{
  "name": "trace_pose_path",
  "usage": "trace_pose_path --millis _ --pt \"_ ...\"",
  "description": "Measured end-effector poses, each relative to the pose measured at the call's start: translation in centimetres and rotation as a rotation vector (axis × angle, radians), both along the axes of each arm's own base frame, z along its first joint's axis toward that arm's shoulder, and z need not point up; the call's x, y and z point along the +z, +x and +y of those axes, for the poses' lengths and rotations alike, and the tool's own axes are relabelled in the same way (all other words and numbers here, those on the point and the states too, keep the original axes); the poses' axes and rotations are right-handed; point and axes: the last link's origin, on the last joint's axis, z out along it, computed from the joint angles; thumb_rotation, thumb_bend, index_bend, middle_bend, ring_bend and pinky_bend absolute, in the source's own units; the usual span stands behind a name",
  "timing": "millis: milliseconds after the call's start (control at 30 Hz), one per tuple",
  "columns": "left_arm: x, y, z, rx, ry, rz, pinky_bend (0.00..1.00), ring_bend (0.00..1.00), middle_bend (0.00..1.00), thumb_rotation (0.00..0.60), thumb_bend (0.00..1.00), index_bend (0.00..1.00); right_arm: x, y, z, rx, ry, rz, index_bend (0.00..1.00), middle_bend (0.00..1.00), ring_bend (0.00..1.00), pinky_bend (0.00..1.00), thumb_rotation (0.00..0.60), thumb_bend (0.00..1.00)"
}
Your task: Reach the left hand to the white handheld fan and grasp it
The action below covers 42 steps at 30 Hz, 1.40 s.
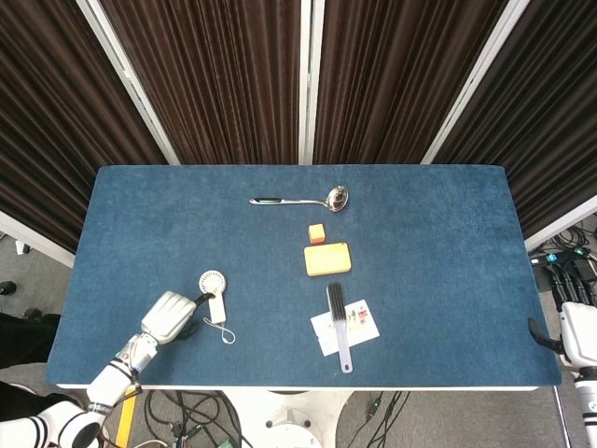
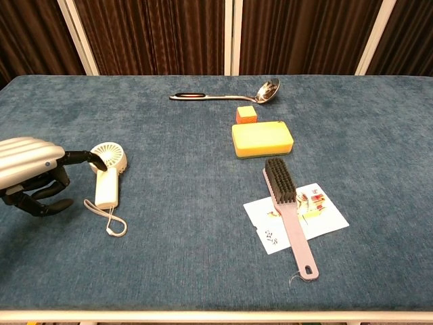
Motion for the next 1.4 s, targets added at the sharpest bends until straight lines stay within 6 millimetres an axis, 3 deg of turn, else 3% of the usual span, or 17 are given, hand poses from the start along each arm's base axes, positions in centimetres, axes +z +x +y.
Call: trace_pose_path --millis 933,1133,1400 --pt "-0.9 -0.6 0.2 0.051 -0.037 -0.004 0.86 0.84 0.85 0.600 0.41 0.23 0.0 -0.1 0.0 -0.001 0.002 -0.001 0.00 0.00 0.00 0.00 0.600 0.28" --pt "-0.2 0.1 0.1 0.043 -0.024 -0.037 0.86 0.84 0.85 0.600 0.41 0.22 -0.1 -0.1 0.1 0.004 0.002 -0.004 0.00 0.00 0.00 0.00 0.600 0.28" --pt "2.4 1.9 -0.3 -0.008 0.056 -0.105 0.86 0.84 0.84 0.600 0.41 0.22 -0.3 -0.1 0.0 0.005 0.005 -0.008 0.00 0.00 0.00 0.00 0.600 0.28"
